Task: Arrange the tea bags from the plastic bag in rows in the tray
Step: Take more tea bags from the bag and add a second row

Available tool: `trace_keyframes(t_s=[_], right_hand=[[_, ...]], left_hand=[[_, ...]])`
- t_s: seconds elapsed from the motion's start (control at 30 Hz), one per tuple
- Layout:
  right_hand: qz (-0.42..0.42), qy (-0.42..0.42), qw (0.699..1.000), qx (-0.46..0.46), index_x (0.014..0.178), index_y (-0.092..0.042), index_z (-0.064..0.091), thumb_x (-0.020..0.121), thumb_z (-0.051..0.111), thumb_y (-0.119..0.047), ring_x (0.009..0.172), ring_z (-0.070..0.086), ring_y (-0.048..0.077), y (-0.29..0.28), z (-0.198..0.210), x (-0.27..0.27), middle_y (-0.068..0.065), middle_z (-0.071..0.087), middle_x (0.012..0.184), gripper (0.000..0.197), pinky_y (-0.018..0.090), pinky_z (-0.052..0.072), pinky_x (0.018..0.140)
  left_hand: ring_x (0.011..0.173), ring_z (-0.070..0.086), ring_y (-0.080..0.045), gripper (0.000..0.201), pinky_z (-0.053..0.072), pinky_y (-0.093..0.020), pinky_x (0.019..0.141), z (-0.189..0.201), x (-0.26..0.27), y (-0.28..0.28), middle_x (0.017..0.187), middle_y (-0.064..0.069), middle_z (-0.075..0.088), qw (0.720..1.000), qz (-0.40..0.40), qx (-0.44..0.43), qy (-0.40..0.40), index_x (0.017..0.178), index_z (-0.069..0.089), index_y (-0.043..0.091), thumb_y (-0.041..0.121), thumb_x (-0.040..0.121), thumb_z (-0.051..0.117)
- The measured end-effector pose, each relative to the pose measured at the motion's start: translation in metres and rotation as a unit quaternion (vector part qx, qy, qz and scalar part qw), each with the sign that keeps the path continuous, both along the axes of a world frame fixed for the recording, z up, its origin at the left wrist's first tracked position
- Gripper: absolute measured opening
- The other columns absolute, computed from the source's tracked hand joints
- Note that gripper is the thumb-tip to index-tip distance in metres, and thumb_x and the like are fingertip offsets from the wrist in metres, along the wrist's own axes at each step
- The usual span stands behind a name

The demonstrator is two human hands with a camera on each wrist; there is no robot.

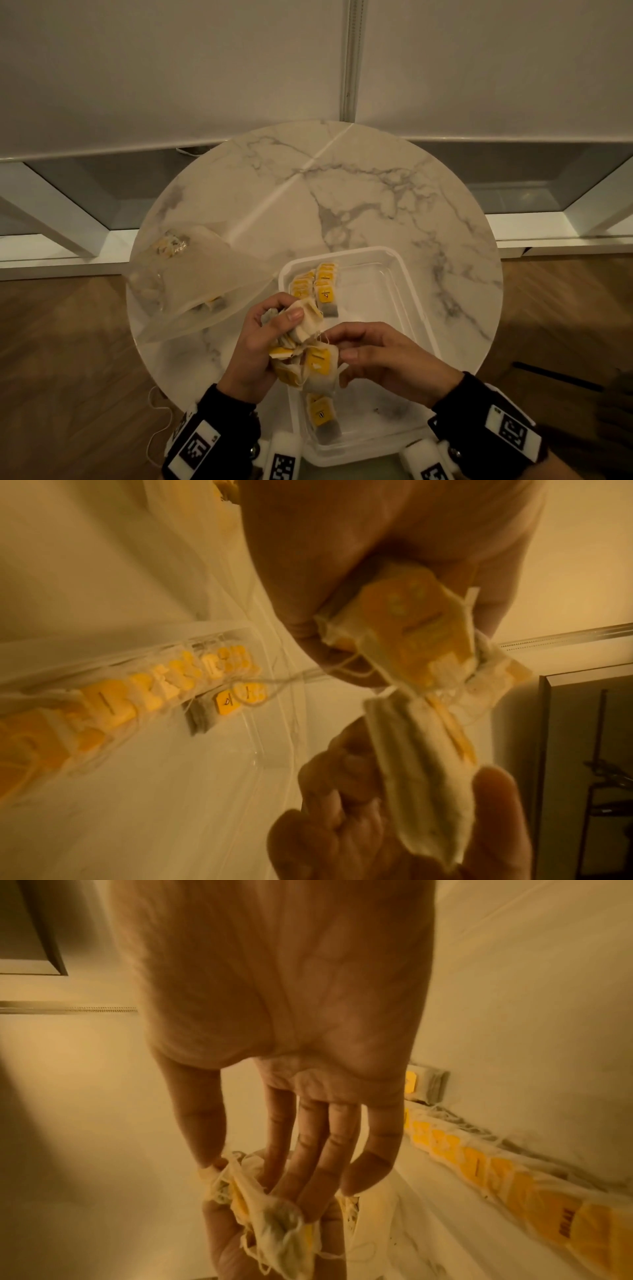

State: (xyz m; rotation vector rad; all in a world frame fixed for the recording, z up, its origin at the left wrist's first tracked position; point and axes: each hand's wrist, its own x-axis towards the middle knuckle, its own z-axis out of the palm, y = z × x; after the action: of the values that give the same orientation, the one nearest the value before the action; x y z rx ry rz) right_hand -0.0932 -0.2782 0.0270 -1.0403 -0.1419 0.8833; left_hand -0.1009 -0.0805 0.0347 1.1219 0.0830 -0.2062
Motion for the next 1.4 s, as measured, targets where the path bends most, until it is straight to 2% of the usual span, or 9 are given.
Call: trace_keyframes(t_s=[0.13,0.2,0.4,0.57,0.73,0.87,1.0,1.23,1.4], right_hand=[[0.016,-0.054,0.998,-0.022,0.113,-0.014,0.07,0.08,0.068,-0.016,0.099,0.062,0.02,0.006,0.003,-0.002,0.007,0.069,0.109,0.033,0.031,0.05,0.086],[0.007,-0.079,0.996,-0.044,0.111,-0.013,0.072,0.082,0.069,-0.016,0.102,0.065,0.021,0.007,0.002,-0.004,0.007,0.071,0.11,0.03,0.033,0.051,0.09],[-0.05,-0.163,0.98,-0.104,0.107,0.002,0.071,0.091,0.062,-0.002,0.094,0.068,0.013,0.0,0.006,-0.001,-0.002,0.073,0.097,0.018,0.023,0.052,0.081],[-0.113,-0.235,0.955,-0.138,0.098,-0.005,0.076,0.086,0.07,-0.022,0.088,0.065,0.026,-0.013,0.016,0.001,0.005,0.071,0.092,0.021,0.052,0.05,0.083],[-0.123,-0.302,0.932,-0.159,0.085,-0.006,0.075,0.083,0.073,-0.022,0.078,0.058,0.038,-0.032,0.024,0.004,0.009,0.068,0.083,0.015,0.057,0.044,0.076],[-0.085,-0.266,0.953,-0.116,0.09,0.001,0.072,0.092,0.063,-0.015,0.081,0.058,0.028,-0.048,0.026,0.005,0.013,0.065,0.087,0.018,0.04,0.046,0.077],[-0.092,-0.172,0.979,-0.06,0.082,-0.004,0.072,0.083,0.059,-0.019,0.081,0.058,0.014,-0.049,0.025,0.004,0.003,0.063,0.081,0.02,0.021,0.044,0.076],[-0.076,-0.166,0.977,-0.11,0.088,-0.011,0.074,0.074,0.065,-0.025,0.082,0.062,0.019,-0.045,0.026,0.003,0.006,0.07,0.087,0.022,0.03,0.047,0.077],[-0.078,-0.182,0.97,-0.14,0.088,-0.007,0.07,0.074,0.072,-0.023,0.078,0.06,0.014,-0.045,0.028,0.004,0.002,0.067,0.083,0.021,0.023,0.051,0.074]], left_hand=[[0.048,0.055,-0.011,0.025,0.047,-0.021,0.047,0.003,0.002,-0.001,0.057,-0.001,0.059,1.0,0.014,-0.011,0.007,0.061,0.066,0.017,0.034,0.055,0.085],[0.044,0.054,-0.013,0.038,0.046,-0.022,0.043,0.004,0.002,-0.001,0.056,-0.004,0.058,1.0,0.015,-0.018,0.007,0.063,0.066,0.015,0.043,0.052,0.091],[0.038,0.049,-0.016,0.042,0.044,-0.022,0.038,0.009,0.0,0.002,0.052,-0.005,0.055,1.0,0.017,-0.019,-0.012,0.061,0.066,0.017,0.049,0.051,0.091],[0.039,0.049,-0.02,0.037,0.045,-0.023,0.042,0.008,0.0,0.009,0.056,-0.007,0.056,0.999,0.016,0.027,-0.039,0.063,0.067,0.015,0.045,0.057,0.088],[0.041,0.052,-0.018,0.012,0.045,-0.023,0.043,0.007,-0.004,0.014,0.061,-0.006,0.06,0.995,0.008,0.076,-0.067,0.069,0.073,0.016,0.027,0.065,0.069],[0.05,0.056,-0.014,0.013,0.046,-0.023,0.047,0.01,-0.005,0.015,0.066,0.0,0.063,0.984,-0.018,0.14,-0.105,0.071,0.075,0.021,0.033,0.065,0.074],[0.054,0.058,-0.015,0.043,0.049,-0.025,0.05,0.008,-0.006,0.011,0.068,-0.004,0.065,0.982,-0.025,0.159,-0.094,0.073,0.076,0.02,0.061,0.061,0.083],[0.061,0.06,-0.014,0.046,0.049,-0.026,0.055,0.003,-0.009,0.005,0.069,-0.001,0.066,0.981,-0.022,0.171,-0.092,0.073,0.076,0.02,0.065,0.062,0.08],[0.06,0.058,-0.011,0.04,0.048,-0.023,0.056,0.001,-0.008,0.003,0.067,0.001,0.065,0.982,-0.019,0.167,-0.09,0.071,0.075,0.022,0.06,0.062,0.082]])
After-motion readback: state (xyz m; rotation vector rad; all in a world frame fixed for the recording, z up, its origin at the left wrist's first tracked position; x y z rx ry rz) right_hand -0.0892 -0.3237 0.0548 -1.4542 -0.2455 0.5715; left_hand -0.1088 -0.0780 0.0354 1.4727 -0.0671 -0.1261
